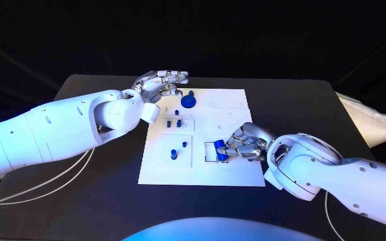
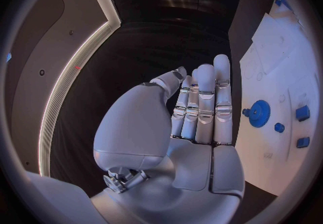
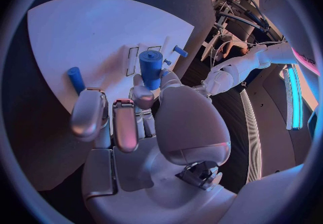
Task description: Assemble the parts on the task board
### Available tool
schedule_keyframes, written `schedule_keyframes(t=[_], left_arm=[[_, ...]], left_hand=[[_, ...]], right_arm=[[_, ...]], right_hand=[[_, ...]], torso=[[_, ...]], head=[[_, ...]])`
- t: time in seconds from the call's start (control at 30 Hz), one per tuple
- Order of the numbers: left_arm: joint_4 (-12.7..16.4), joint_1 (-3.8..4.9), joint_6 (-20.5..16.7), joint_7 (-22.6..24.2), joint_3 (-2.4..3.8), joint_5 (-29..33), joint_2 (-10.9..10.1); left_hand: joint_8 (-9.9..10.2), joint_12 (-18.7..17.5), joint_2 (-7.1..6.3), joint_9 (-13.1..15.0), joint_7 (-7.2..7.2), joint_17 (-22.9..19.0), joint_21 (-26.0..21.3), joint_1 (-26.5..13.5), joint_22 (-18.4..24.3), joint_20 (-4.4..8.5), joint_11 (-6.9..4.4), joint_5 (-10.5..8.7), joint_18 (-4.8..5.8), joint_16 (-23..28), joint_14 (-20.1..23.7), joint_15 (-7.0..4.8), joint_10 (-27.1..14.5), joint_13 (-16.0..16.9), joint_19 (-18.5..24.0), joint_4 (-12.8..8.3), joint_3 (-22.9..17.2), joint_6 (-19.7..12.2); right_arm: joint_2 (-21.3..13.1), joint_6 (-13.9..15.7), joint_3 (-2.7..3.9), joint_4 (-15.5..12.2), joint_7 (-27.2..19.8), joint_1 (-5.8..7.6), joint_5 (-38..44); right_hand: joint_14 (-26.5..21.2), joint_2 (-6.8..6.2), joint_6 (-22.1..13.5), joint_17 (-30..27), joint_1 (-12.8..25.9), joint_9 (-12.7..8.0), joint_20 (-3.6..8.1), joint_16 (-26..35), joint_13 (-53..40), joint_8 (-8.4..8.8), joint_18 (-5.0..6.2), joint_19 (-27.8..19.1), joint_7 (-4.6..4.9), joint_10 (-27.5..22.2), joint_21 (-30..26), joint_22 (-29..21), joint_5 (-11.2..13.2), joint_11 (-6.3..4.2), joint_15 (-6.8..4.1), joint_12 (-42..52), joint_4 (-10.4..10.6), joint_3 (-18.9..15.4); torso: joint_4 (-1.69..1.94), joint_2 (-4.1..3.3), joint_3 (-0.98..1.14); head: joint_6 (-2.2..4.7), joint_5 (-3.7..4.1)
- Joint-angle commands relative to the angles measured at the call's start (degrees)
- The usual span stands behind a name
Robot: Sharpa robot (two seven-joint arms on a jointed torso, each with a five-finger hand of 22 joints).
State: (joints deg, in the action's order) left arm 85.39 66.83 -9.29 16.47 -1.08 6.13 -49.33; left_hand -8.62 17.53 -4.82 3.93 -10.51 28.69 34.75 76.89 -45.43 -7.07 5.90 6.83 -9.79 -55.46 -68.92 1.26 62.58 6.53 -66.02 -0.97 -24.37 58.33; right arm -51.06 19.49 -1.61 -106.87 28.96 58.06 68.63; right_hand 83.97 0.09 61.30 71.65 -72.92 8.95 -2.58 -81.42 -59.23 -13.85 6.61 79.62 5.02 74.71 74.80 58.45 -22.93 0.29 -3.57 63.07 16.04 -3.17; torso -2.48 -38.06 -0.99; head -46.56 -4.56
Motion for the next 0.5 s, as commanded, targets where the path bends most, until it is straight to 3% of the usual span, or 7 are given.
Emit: schedule_keyframes(t=[0.03, 0.5], left_arm=[[0.15, 0.01, 1.17, 0.26, 0.03, -0.18, 0.16], [0.21, 0.01, 1.18, 0.25, 0.03, -0.18, 0.23]], left_hand=[[-0.26, 0.11, 0.43, 0.00, 0.21, -0.06, -0.22, 0.04, 0.07, 0.16, -0.02, 0.29, -0.69, -0.18, 0.44, -0.15, -0.57, 0.07, -0.06, -0.10, 0.32, -0.35], [-0.26, 0.11, 0.43, 0.00, 0.21, -0.06, -0.22, 0.04, 0.07, 0.16, -0.02, 0.29, -0.69, -0.18, 0.44, -0.15, -0.57, 0.07, -0.06, -0.10, 0.32, -0.35]], right_arm=[[0.86, -2.07, 0.03, 0.56, 0.23, 0.00, -0.25], [3.72, -3.26, 0.01, 3.27, 1.22, -0.02, 1.24]], right_hand=[[3.23, 0.34, 0.22, 0.17, 0.64, 0.07, 0.34, -0.32, 0.10, -0.16, -0.92, 0.17, -0.10, 0.21, 0.22, 0.10, -0.17, 0.01, -0.27, 0.12, 0.22, -0.17], [3.22, 0.36, -0.01, 0.30, 1.04, 0.21, 0.36, -0.38, 1.36, -0.10, -0.93, 0.13, -0.05, -0.58, 0.20, 0.09, 0.17, 0.06, -0.25, -1.20, 0.40, -0.63]], torso=[[0.18, -0.03, -0.07], [0.18, -0.07, -0.02]], head=[[-0.01, 0.09], [-0.17, -0.24]])
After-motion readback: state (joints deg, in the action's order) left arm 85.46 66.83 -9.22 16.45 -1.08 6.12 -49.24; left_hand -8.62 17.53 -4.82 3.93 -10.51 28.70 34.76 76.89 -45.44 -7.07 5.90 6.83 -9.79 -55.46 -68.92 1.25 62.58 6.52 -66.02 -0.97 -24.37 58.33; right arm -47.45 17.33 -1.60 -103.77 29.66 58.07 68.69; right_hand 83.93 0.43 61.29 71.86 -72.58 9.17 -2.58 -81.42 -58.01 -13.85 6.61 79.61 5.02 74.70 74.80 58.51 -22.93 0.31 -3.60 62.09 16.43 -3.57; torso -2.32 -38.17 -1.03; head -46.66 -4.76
